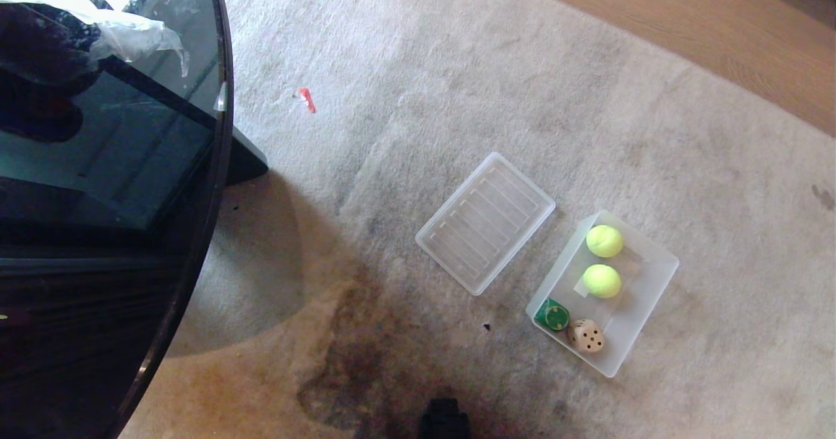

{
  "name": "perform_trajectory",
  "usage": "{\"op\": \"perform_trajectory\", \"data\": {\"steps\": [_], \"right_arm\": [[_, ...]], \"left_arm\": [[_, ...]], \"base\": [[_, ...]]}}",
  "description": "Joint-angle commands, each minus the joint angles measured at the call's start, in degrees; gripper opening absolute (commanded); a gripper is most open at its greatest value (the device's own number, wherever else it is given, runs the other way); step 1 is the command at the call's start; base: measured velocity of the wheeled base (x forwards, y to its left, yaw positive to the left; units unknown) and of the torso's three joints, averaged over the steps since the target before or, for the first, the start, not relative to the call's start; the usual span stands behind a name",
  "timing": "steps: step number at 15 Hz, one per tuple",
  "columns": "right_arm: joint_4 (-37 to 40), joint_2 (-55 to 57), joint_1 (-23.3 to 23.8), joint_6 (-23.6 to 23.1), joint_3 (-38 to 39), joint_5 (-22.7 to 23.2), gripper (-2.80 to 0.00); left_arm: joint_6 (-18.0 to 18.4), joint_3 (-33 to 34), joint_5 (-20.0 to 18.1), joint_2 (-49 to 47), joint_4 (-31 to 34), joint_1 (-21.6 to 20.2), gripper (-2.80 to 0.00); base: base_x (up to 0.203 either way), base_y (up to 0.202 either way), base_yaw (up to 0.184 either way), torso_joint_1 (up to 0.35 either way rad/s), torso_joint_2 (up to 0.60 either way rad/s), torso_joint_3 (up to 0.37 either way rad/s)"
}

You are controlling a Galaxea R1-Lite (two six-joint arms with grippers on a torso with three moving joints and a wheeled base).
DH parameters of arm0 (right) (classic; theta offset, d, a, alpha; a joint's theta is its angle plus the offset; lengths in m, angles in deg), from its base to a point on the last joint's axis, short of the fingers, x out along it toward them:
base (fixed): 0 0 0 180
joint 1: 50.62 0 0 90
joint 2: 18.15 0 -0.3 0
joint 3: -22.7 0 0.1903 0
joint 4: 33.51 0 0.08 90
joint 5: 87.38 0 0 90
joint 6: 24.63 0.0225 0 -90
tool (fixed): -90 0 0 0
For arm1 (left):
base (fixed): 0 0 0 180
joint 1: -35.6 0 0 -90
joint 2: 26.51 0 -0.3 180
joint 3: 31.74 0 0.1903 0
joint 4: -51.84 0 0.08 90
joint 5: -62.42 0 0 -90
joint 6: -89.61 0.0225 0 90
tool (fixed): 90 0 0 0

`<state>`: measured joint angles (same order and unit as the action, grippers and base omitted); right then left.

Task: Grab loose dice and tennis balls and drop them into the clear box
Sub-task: Put the toys in the box

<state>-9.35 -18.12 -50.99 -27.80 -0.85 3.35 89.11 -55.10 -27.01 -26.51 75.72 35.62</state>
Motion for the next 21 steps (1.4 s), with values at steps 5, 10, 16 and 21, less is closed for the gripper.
{"op": "perform_trajectory", "data": {"steps": [5, 10, 16, 21], "right_arm": [[0.09, -0.11, -0.06, -0.08, -0.08, -0.03, -2.80], [1.23, -0.02, -0.06, 0.19, -0.96, -0.12, -2.80], [14.47, 17.83, -0.09, 5.41, -21.47, 0.11, -2.80], [1.68, 44.09, -0.07, 10.46, -22.58, -0.33, -2.80]], "left_arm": [[-0.02, 0.00, 0.04, 0.00, 0.00, -0.02, -2.80], [-0.02, 0.00, 0.04, 0.00, 0.02, -0.02, -2.80], [-0.02, 0.00, 0.04, 0.00, -0.03, -0.02, -2.80], [-0.02, 0.00, 0.04, 0.00, 0.02, -0.02, -2.80]], "base": [[0.000, 0.000, 0.000, 0.000, 0.00, 0.000], [0.000, 0.000, 0.000, 0.000, 0.00, 0.000], [0.000, 0.000, 0.000, 0.000, 0.00, 0.000], [0.000, 0.000, 0.000, 0.000, 0.00, 0.000]]}}
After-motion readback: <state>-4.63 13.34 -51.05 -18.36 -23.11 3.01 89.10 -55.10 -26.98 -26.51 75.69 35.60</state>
